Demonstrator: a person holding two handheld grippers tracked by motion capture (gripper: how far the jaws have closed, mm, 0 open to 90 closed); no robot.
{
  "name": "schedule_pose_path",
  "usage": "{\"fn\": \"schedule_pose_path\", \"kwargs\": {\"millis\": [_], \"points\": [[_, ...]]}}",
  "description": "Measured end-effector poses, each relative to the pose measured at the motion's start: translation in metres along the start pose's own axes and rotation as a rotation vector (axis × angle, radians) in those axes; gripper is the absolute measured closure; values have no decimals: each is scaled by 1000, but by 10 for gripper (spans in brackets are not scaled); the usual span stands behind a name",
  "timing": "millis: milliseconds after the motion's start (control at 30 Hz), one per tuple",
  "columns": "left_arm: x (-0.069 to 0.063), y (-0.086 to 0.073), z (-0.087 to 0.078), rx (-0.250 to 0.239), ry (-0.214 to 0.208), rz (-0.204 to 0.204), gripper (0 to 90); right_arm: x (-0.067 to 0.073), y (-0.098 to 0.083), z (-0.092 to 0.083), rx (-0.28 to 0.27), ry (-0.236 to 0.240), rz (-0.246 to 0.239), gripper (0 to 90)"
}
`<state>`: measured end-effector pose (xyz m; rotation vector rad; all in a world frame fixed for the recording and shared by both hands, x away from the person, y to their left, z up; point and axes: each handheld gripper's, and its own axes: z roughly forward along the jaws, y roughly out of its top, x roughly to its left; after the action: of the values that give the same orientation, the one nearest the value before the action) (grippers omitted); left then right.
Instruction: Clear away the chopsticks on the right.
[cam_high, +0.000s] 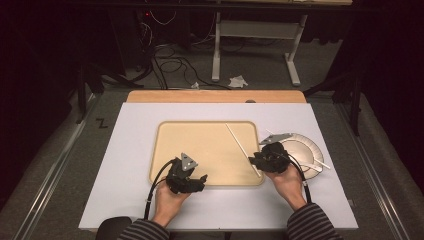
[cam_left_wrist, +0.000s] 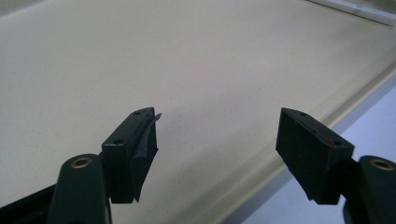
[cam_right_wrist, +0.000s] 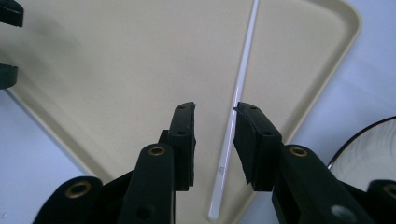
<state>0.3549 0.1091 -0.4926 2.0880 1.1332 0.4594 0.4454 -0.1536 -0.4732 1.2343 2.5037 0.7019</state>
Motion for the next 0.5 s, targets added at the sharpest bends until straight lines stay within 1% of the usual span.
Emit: {"fn": "schedule_pose_path", "kwargs": {"millis": [133,300,333,500], "points": [[-1,0,0,0,-1,2,294,-1,-6,-10,-36,25,-10,656],[-3,-1,0,3,-2,4,293,-3,-16,-24,-82,62,-7,643],[-3,-1,0,2,-2,4,293,-4,-18,-28,-89,69,-17,634],[-4,-2,0,4,-3,3,292,-7,-26,-41,-140,82,-28,595]]}}
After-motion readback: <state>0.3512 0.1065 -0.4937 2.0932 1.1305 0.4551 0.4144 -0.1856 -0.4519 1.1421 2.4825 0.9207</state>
